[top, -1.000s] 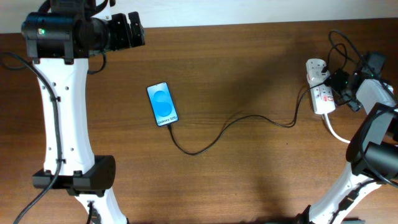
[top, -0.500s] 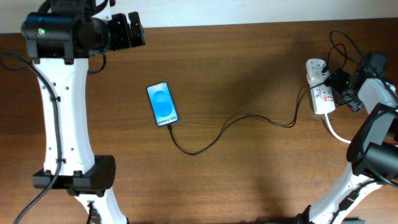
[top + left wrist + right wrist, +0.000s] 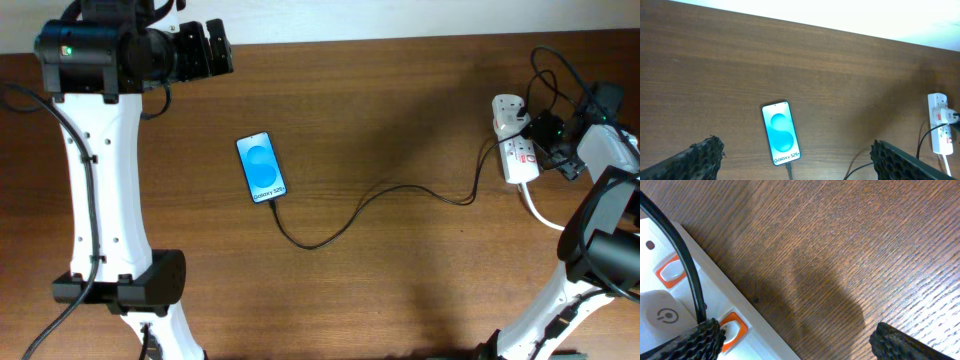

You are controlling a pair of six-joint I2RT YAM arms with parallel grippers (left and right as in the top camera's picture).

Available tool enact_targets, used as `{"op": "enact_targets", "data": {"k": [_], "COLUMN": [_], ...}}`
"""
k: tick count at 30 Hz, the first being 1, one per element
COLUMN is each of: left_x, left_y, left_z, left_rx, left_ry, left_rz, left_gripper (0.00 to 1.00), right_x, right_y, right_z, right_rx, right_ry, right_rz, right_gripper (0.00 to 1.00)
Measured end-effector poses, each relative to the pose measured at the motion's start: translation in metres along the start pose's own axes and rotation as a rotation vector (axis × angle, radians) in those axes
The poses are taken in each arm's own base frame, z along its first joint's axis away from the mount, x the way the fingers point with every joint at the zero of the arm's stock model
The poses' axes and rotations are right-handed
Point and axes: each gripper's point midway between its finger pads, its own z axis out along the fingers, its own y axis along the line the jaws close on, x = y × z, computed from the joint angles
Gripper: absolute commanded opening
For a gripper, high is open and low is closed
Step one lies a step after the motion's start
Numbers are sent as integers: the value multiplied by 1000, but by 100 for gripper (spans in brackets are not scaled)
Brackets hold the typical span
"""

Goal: Plug charger to phone and switch on socket

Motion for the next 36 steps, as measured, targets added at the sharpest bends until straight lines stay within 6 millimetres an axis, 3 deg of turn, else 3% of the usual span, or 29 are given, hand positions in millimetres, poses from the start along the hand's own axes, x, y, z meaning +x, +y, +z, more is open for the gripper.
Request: {"op": "enact_targets", "data": {"k": [18, 21, 24, 26, 28, 29, 30, 31, 34, 36], "left_x": [0, 0, 0, 0, 0, 0, 0, 0, 0, 0], "left_y": [0, 0, 0, 0, 0, 0, 0, 0, 0, 0], "left_z": [0, 0, 0, 0, 0, 0, 0, 0, 0, 0], "left_rx": [0, 0, 0, 0, 0, 0, 0, 0, 0, 0], "left_ry": [0, 0, 0, 0, 0, 0, 0, 0, 0, 0], "left_rz": [0, 0, 0, 0, 0, 0, 0, 0, 0, 0], "left_gripper": [99, 100, 99, 99, 99, 99, 99, 99, 99, 99], "right_x": [6, 16, 19, 8, -12, -20, -31, -34, -26, -11], "right_y": [1, -3, -21, -35, -27, -16, 7, 17, 56, 86], "right_z": [-1, -6, -18, -45, -83, -104, -146, -163, -224, -266], "right_rx": [-16, -29, -16, -24, -83, -132, -222, -258, -402, -494], "right_ry": [36, 102, 147, 134, 65, 25, -50, -81, -163, -218], "right_rz": [8, 23, 63, 106, 100, 74, 14, -18, -175, -308], "right_gripper": [98, 98, 99, 98, 98, 98, 98, 98, 98, 98]}}
